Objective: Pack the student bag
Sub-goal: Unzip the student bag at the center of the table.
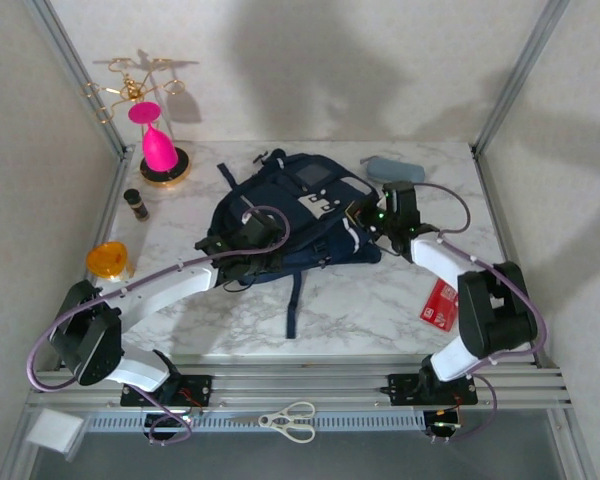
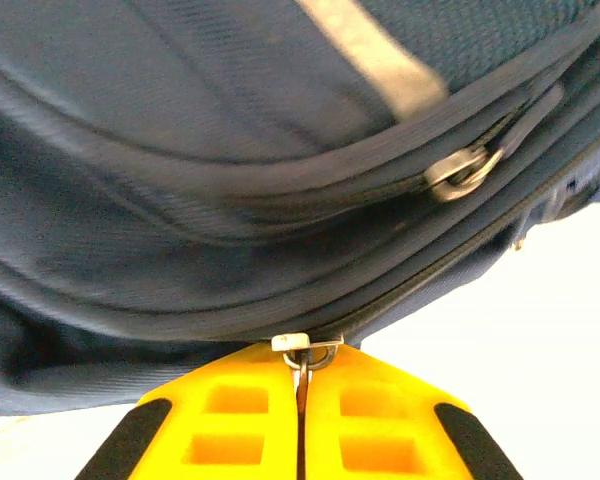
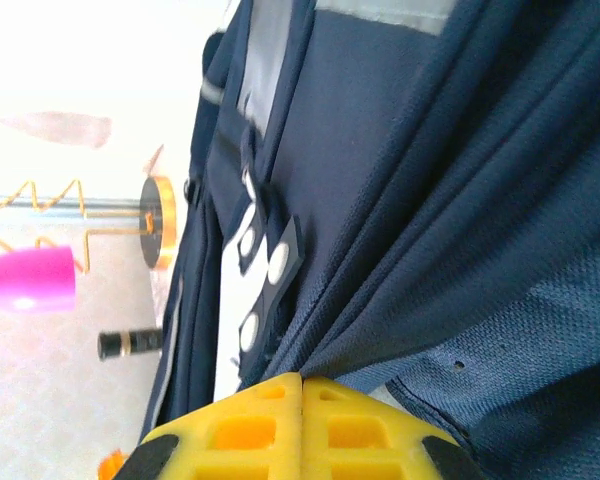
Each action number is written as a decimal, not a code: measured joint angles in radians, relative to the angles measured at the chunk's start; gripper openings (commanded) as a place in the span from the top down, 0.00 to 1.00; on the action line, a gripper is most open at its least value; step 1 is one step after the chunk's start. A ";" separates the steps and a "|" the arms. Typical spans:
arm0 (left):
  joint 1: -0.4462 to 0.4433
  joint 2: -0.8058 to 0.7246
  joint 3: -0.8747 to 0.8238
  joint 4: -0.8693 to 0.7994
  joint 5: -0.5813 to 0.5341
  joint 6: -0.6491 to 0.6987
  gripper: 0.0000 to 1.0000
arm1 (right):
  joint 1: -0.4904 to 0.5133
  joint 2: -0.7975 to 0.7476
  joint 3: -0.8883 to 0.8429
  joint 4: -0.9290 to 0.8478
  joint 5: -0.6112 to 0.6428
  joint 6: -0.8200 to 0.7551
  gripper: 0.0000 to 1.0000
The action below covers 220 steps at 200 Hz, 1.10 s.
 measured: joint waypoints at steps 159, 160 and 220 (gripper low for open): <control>-0.019 0.031 -0.005 0.106 0.058 -0.018 1.00 | 0.360 -0.091 -0.081 -0.013 0.156 0.254 0.44; -0.019 0.031 -0.005 0.106 0.058 -0.018 1.00 | 0.360 -0.089 -0.080 -0.011 0.157 0.258 0.45; -0.017 0.031 -0.005 0.107 0.021 -0.013 1.00 | 0.374 0.024 -0.023 0.058 0.231 0.336 1.00</control>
